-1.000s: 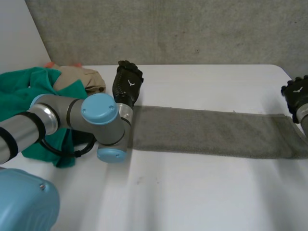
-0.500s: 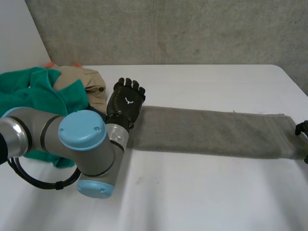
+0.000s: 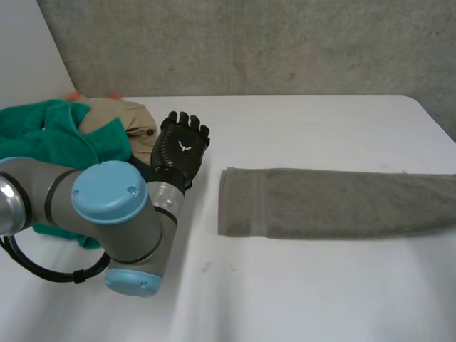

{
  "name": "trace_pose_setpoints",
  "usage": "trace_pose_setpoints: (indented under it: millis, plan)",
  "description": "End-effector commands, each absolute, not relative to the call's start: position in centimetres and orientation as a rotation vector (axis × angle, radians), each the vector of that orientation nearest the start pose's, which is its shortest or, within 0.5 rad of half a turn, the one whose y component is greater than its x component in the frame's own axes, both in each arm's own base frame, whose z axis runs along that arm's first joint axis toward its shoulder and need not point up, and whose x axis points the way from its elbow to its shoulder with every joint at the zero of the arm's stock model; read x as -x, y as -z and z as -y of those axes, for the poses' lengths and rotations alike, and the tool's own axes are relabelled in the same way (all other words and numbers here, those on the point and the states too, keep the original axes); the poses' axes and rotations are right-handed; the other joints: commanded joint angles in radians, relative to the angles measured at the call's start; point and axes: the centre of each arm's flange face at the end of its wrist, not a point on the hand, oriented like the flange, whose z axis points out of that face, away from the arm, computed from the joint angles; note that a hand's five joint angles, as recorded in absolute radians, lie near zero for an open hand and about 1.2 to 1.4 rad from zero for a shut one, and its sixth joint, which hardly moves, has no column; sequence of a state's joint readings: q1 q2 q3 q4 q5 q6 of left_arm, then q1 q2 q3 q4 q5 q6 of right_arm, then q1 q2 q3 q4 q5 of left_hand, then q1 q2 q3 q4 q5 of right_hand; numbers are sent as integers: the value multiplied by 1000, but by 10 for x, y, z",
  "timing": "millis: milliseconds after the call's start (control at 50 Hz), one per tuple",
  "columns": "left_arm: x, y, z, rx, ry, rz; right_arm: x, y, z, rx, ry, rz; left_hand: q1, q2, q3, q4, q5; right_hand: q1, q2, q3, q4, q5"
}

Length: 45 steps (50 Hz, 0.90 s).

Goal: Fold the laundry.

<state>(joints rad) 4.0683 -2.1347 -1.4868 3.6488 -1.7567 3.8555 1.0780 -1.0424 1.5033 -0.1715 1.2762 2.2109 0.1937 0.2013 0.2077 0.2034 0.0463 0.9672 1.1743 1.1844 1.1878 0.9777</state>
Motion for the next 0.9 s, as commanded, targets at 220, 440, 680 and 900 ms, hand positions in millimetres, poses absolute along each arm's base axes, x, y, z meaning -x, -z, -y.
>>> trace_pose_setpoints:
  millis: [220,440,680,900]
  plan:
    - [326,-190,254,-1059,2163,-1801,-219,-211,330,-1492,-2102,1577,-19,-27,-33,-29,-46,429,222,212,209,244]
    - [329,-185,249,-1077,2162,-1820,-333,-130,237,-2066,-2077,1508,-19,-27,-33,-29,-46,429,222,212,209,244]
    - [335,-185,245,-1100,2180,-1813,-262,-180,292,-1447,-2070,1947,-19,-27,-33,-29,-46,-793,-1000,-1010,-1013,-978]
    - [345,-192,238,-1122,2225,-1787,-171,-152,301,-1242,-1689,2425,-19,-27,-33,-29,-46,-793,-1000,-1010,-1013,-978]
